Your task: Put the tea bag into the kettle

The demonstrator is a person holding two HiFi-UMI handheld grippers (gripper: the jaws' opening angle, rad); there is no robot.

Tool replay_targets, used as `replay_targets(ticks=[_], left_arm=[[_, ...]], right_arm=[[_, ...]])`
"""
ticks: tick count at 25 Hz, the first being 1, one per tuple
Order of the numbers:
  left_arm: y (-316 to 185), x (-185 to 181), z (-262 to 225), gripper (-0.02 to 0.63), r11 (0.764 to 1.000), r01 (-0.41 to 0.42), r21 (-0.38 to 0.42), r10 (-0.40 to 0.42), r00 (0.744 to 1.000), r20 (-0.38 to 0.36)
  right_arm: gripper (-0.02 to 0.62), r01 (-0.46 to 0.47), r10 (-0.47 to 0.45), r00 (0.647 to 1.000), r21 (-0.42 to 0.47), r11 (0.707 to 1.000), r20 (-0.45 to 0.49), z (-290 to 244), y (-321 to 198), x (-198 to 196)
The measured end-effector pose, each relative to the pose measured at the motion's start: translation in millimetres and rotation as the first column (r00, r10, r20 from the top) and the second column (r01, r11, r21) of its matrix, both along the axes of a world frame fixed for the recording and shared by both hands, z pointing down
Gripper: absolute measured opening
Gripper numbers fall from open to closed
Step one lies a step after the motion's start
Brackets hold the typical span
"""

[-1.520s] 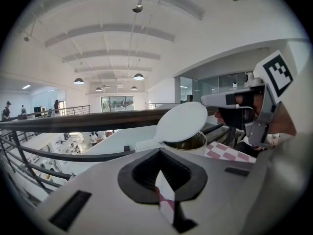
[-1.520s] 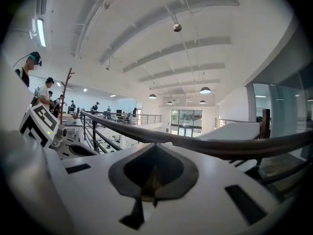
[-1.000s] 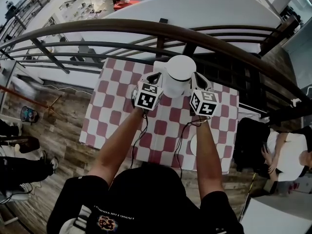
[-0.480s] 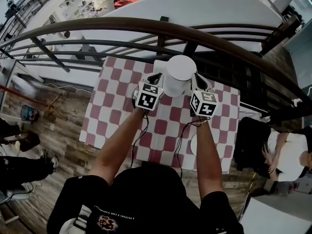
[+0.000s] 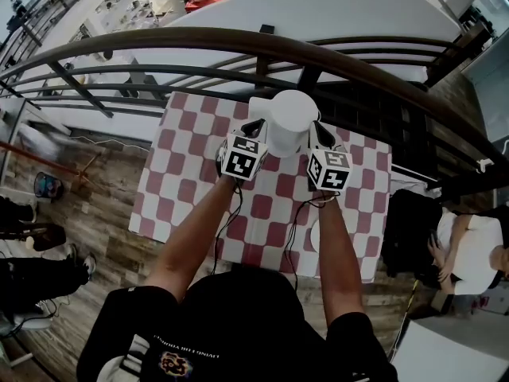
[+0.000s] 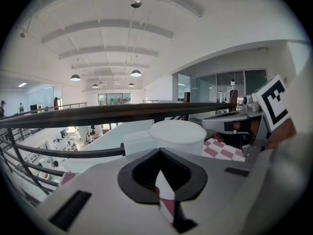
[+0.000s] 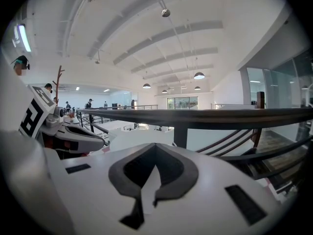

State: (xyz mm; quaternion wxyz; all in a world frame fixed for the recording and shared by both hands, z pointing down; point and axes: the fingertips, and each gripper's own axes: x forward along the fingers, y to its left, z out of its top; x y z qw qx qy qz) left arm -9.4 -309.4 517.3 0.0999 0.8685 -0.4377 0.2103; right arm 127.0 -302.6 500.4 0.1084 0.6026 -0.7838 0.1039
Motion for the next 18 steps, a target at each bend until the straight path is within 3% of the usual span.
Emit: replay_targets(ticks=[18], left_arm=[[14, -8, -14, -0.001, 0.999, -0.012, 0.035, 0.012, 1.0, -0.005]], right_arm=[[0.012, 0.014, -0.014, 1.0, 0.026, 1.0, -0.013, -9, 17, -10]])
